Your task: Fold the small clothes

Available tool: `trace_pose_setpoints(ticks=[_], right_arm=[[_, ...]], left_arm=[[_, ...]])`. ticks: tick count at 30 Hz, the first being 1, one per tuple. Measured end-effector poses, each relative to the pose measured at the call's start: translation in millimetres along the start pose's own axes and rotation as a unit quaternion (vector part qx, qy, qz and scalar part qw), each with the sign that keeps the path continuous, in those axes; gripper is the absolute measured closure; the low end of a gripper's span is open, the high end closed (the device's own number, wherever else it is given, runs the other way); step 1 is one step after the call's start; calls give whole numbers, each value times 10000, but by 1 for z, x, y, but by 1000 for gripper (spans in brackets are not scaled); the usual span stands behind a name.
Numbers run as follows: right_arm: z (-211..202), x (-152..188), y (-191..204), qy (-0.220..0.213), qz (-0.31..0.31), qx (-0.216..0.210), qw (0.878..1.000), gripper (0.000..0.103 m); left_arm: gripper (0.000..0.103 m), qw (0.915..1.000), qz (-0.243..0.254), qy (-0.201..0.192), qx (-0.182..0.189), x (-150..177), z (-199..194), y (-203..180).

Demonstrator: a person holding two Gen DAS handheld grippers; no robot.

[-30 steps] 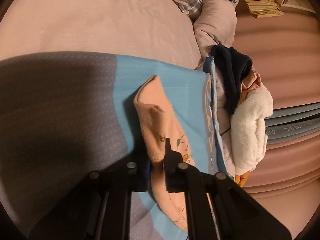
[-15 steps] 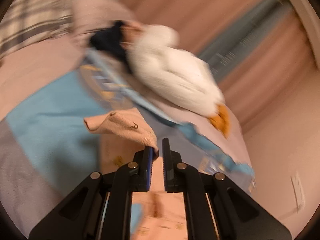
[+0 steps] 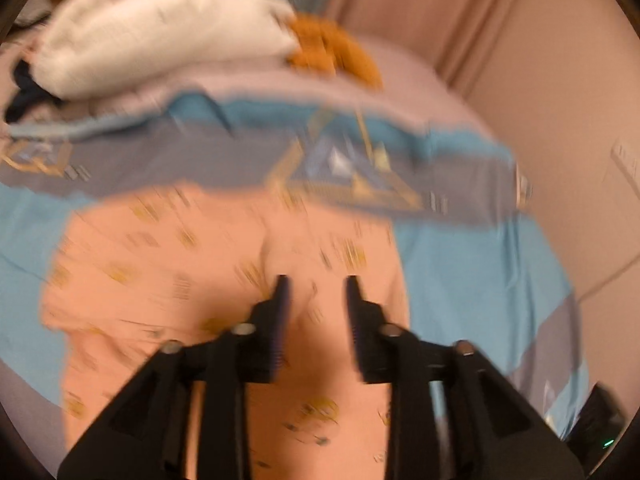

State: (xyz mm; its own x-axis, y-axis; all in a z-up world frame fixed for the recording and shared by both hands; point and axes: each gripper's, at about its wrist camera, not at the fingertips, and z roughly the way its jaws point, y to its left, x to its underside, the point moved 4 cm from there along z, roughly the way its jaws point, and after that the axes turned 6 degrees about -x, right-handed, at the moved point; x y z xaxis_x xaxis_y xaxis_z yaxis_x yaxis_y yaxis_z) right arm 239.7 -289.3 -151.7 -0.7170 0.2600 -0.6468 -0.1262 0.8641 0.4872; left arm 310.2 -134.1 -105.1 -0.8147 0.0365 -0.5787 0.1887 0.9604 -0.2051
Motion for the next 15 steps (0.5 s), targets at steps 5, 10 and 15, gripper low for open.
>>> trace_pose_setpoints(ticks=[5, 10, 15], right_arm=[[-6, 5, -14, 27, 209, -78, 9997, 68], [-5, 1, -15, -45, 440, -351, 9984, 68], [15, -9, 4, 114, 462, -800, 9957, 68]], left_arm=[[20, 9974, 220, 656, 182, 44, 30, -16], [12, 9961, 337, 597, 548, 75, -6, -5], [11, 9986, 224, 422, 216, 97, -40, 40]])
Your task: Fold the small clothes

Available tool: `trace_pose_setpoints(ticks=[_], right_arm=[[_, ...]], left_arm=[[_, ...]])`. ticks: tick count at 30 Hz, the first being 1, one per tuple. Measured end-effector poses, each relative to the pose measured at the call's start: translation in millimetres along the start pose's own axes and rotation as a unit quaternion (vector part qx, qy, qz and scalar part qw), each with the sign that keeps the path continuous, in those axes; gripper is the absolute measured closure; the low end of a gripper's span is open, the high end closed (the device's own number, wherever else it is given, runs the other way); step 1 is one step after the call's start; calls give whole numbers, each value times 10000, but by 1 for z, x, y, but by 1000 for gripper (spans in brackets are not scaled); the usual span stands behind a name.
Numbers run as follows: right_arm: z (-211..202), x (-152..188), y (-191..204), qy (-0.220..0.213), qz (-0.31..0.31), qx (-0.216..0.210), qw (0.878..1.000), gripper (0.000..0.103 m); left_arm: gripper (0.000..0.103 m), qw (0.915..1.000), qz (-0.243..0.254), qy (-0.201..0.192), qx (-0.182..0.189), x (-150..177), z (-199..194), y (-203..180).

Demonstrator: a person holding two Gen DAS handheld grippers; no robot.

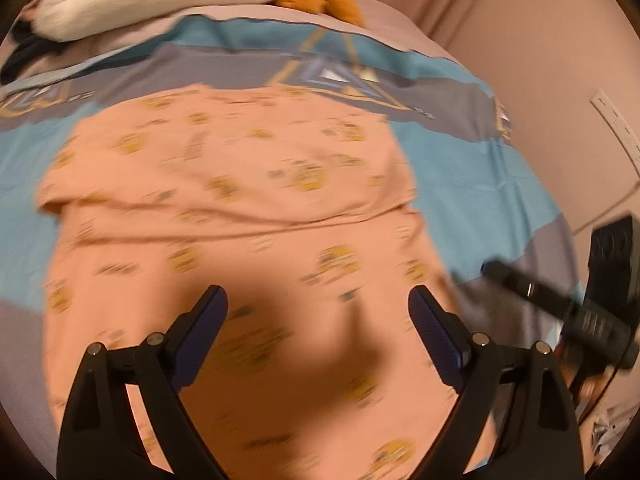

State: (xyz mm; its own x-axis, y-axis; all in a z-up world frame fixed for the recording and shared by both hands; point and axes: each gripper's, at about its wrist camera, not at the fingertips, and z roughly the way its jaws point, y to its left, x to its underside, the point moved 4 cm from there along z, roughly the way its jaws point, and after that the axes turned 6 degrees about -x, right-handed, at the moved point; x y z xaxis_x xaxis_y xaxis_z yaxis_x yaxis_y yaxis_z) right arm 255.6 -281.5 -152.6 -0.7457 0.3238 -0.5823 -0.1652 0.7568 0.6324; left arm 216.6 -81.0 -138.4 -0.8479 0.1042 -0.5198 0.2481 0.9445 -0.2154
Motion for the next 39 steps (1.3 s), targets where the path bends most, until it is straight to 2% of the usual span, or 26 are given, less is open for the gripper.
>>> trace_pose_setpoints(ticks=[4, 6, 8, 11, 14, 15, 16, 17, 19, 22, 25, 28, 30, 31, 33, 36, 39], right_arm=[[32, -21, 17, 105, -51, -254, 9996, 68], [53, -34, 19, 224, 18, -328, 9992, 61], [78, -47, 16, 347, 142, -97, 9992, 57], [107, -58, 8, 572, 167, 387, 9975, 57], [130, -56, 1, 914, 513, 248, 9942, 57], [134, -55, 1, 999, 579, 175, 9932, 61], [137, -54, 3, 1016, 543, 191, 9932, 70], [137, -54, 7, 1005, 429, 212, 9938, 96], [131, -59, 22, 955, 111, 314, 9949, 98], [105, -77, 45, 554, -197, 66, 9982, 98], [83, -87, 52, 308, -318, 80, 9990, 98], [82, -89, 39, 292, -398, 574, 9971, 98], [92, -85, 26, 529, -277, 719, 9956, 98], [100, -81, 16, 728, -230, 1020, 9919, 98], [109, -76, 2, 943, -236, 1572, 9828, 88], [99, -75, 4, 606, -543, 2048, 9754, 77], [88, -77, 18, 298, -885, 1876, 9778, 77]], left_arm=[[10, 9988, -434, -170, -143, 13, -25, 41], [10, 9975, -624, -264, -180, 16, -35, 58], [9, 9961, -773, -368, -226, 19, -44, 72], [8, 9941, -928, -483, -281, 21, -52, 88], [8, 9921, -1094, -529, -311, 24, -56, 103], [8, 9915, -1145, -532, -314, 26, -59, 109], [8, 9904, -1229, -535, -329, 26, -59, 114], [8, 9898, -1276, -536, -334, 27, -59, 118], [8, 9882, -1382, -560, -341, 28, -61, 127], [8, 9868, -1460, -596, -369, 30, -65, 136], [8, 9858, -1522, -593, -390, 33, -65, 143], [8, 9851, -1590, -555, -356, 35, -62, 148], [8, 9848, -1612, -537, -349, 35, -62, 148], [8, 9848, -1622, -527, -339, 34, -61, 149], [8, 9845, -1644, -529, -291, 31, -61, 150], [8, 9854, -1590, -537, -296, 21, -60, 150], [8, 9873, -1442, -614, -249, -2, -55, 147]])
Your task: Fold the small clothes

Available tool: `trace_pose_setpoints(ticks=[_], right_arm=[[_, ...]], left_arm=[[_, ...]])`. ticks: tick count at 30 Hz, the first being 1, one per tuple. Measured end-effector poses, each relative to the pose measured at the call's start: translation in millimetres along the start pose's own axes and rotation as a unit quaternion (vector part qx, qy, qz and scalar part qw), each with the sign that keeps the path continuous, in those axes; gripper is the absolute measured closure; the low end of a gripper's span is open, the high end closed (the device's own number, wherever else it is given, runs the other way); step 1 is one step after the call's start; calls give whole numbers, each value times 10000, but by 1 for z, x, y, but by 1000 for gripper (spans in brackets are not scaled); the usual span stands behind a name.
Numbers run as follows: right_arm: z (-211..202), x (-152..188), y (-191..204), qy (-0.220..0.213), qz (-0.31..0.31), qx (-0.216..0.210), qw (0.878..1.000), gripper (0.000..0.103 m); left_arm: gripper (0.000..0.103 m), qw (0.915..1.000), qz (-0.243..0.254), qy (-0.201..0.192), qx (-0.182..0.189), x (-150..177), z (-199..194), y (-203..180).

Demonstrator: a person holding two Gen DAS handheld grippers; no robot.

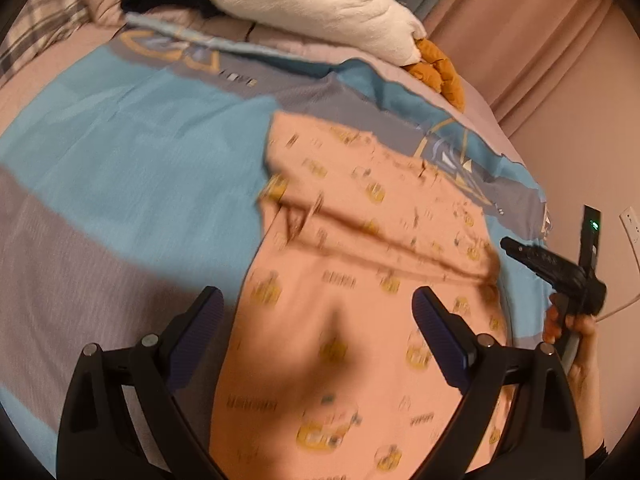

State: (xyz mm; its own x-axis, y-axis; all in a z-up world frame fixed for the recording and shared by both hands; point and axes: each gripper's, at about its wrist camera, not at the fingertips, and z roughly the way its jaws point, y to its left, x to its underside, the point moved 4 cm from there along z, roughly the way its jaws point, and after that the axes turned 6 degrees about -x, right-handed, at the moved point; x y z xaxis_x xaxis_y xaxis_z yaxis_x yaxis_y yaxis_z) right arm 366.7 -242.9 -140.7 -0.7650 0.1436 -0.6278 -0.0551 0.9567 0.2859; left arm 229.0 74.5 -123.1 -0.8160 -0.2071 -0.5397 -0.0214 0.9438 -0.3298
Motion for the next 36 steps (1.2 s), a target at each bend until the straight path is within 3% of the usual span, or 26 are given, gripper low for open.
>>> trace_pose_setpoints(ticks=[5, 7, 8, 9, 12, 15, 20, 24, 28, 31, 36], right_arm=[[2, -2, 27, -14, -458, -627, 9970, 77], [10, -1, 28, 72, -475, -656, 9967, 77], [15, 0, 26, 117, -438, -681, 9966, 77], [18, 0, 25, 143, -385, -733, 9965, 77], [19, 4, 18, 203, -187, -763, 9967, 77], [16, 6, 11, 202, -94, -825, 9963, 77], [15, 8, 11, 192, -60, -899, 9957, 77], [18, 7, 13, 184, -43, -902, 9957, 77], [20, 7, 7, 169, 25, -754, 9970, 77], [18, 9, -1, 180, 94, -674, 9975, 77], [2, 14, -6, 54, 30, -304, 9995, 77]], left_arm=[[10, 9981, 19, 7, 612, -41, 26, -29], [15, 9966, 1, 129, 815, -49, 41, -38], [23, 9958, -21, 195, 897, -53, 49, -41], [30, 9953, -40, 256, 938, -55, 57, -44], [30, 9894, -351, 521, 1306, -53, 72, -42], [30, 9848, -524, 485, 1583, -46, 68, -36], [30, 9836, -688, 729, 1502, -38, 81, -28], [28, 9848, -911, 538, 1379, -43, 88, -23], [29, 9919, -1079, 44, 669, -47, 82, -3], [29, 9945, -1011, 27, 259, -41, 75, 9], [29, 9890, -1381, -4, 536, -35, 55, 30]])
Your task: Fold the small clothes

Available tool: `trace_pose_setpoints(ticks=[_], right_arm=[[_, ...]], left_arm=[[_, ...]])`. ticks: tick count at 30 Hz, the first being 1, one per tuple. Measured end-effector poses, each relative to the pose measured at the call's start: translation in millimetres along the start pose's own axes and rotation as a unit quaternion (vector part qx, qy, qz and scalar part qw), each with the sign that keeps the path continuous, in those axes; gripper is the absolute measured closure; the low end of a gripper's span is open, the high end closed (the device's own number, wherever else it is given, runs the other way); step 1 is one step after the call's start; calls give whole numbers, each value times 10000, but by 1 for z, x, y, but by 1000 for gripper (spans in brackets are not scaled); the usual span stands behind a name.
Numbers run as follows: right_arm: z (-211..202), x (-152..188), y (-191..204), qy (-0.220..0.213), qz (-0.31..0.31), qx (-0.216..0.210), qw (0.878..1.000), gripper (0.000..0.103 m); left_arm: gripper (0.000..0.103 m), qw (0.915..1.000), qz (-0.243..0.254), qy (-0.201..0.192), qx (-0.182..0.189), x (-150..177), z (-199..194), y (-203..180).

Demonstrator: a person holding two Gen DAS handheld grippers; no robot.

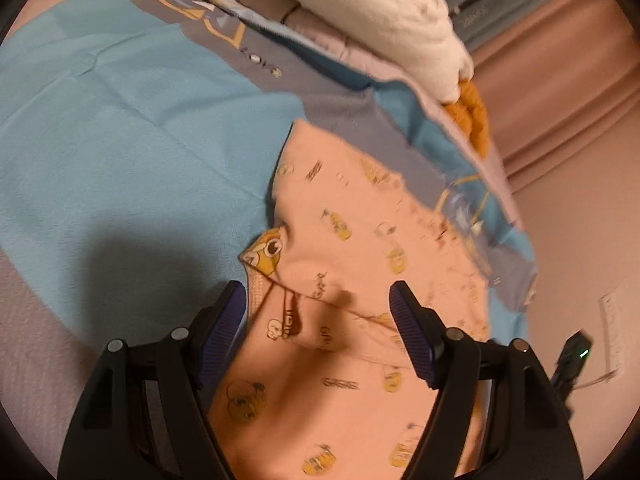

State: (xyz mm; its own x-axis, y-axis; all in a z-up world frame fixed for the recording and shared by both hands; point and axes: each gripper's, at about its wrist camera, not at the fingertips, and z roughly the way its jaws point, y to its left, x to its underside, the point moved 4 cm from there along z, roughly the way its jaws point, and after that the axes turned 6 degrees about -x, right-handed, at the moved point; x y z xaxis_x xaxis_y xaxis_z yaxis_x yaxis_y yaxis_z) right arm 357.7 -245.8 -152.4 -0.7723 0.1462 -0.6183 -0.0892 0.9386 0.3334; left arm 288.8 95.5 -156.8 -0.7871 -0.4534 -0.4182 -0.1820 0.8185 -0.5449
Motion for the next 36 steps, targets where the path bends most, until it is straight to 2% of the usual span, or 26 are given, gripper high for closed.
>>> trace_pose_setpoints(ticks=[1, 3, 5, 6, 9, 11, 14, 18, 22, 24, 28, 36], right_arm=[[-5, 1, 1, -53, -64, 72, 9999, 77], [-16, 3, 5, -142, -95, -68, 9998, 77], [-26, 6, 9, -227, -125, -226, 9994, 77], [-29, 6, 11, -247, -140, -269, 9992, 77], [-33, 9, 16, -252, -148, -385, 9988, 77], [-35, 11, 21, -239, -112, -503, 9984, 77], [-39, 15, 25, -244, -93, -622, 9977, 77], [-50, 24, 27, -300, -43, -742, 9968, 77], [-67, 36, 21, -397, 40, -744, 9964, 77], [-76, 45, 16, -417, 75, -720, 9965, 77], [-90, 67, 4, -324, 162, -646, 9973, 77], [-98, 125, -19, 287, 747, -841, 9932, 73]], left_arm=[[29, 9999, -24, -42, 156, -1, -7, -3], [27, 9988, 9, -23, 497, -1, -14, -15], [22, 9965, 84, 167, 814, 1, -11, -30], [22, 9960, 106, 258, 852, 3, -7, -35], [22, 9950, 94, 550, 823, 13, 13, -41], [22, 9957, 51, 640, 672, 16, 26, -37], [22, 9985, -4, 394, 393, 6, 32, -27], [22, 9998, -150, 99, 41, -4, 21, -13], [22, 9999, -43, 108, -70, 6, 0, 1], [22, 9997, 159, 94, -141, 15, -16, 7], [20, 9982, 492, 304, -151, 46, -42, 16], [18, 9922, 829, 924, 146, 116, -71, 31]])
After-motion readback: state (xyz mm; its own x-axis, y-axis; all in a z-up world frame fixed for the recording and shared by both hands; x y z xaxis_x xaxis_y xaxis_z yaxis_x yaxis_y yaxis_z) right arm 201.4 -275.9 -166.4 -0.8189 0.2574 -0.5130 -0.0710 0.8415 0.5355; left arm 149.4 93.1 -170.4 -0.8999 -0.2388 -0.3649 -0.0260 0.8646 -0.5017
